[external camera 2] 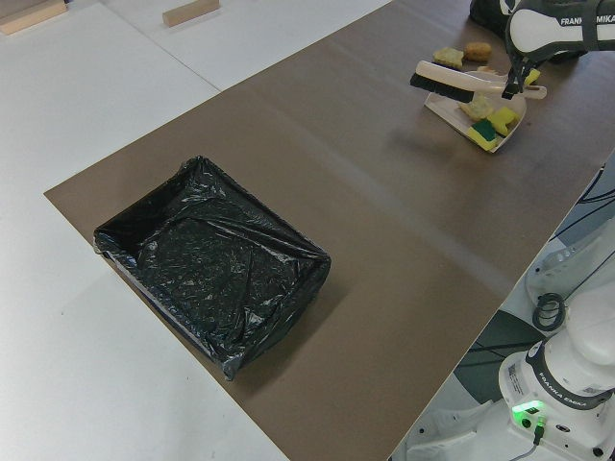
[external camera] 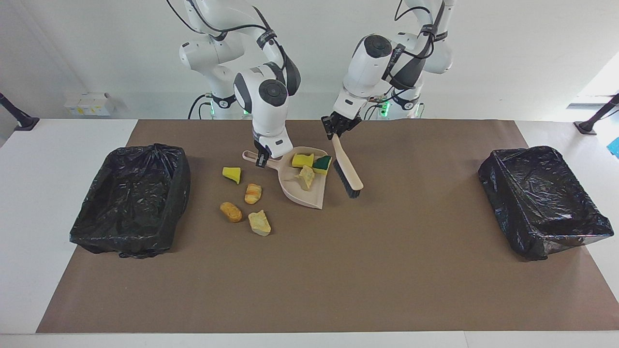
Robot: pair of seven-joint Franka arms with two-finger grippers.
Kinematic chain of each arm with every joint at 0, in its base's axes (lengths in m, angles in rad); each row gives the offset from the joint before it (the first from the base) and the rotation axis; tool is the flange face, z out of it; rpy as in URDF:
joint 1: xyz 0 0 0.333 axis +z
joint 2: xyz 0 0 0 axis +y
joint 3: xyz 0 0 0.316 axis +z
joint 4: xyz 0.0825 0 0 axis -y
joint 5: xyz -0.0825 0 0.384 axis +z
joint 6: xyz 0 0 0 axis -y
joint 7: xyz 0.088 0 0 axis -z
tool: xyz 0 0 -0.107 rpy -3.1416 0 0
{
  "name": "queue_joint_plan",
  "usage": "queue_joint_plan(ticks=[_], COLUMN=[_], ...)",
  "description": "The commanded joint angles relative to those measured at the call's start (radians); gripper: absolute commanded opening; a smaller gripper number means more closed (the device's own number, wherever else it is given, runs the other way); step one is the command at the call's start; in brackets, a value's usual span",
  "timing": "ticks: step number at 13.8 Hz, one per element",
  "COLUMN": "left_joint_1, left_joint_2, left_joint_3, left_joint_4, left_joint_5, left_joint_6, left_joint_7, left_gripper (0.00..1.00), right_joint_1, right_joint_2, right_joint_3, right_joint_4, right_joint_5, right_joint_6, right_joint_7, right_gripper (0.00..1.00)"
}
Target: Sweep and dump trash in bin
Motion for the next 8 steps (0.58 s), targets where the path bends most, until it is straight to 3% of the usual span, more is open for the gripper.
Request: queue_joint_plan(ticks=[1,4,8], left_joint_1=[0.026,0.025,0.029], left_joint_2=[-0.041,-0.047,-0.047], left_joint_3=[-0.009,-0.009,-0.009], left_joint_4=[-0.077,-0.143,-0.149], left_joint_5=[0.001,0.009,0.009], left_joint_6=[-0.043,-0.014,-0.008], left_joint_7=[0.012,0.070,0.089], left_gripper=[0.00,0.00,0.00], right_joint_1=[-0.017,-0.085,-0.202], right_joint_2=[-0.010,-0.014,-0.019], right_joint_3=[0.003,0.003,0.003], right_joint_4=[-0.011,0.058,0.153], right_joint_5=[-0.004,0.084,0.192], right_joint_6=[0.023,0.009,0.003], right_joint_7=[0.026,-0.017,-0.131], right_gripper=[0.00,0.00,0.00])
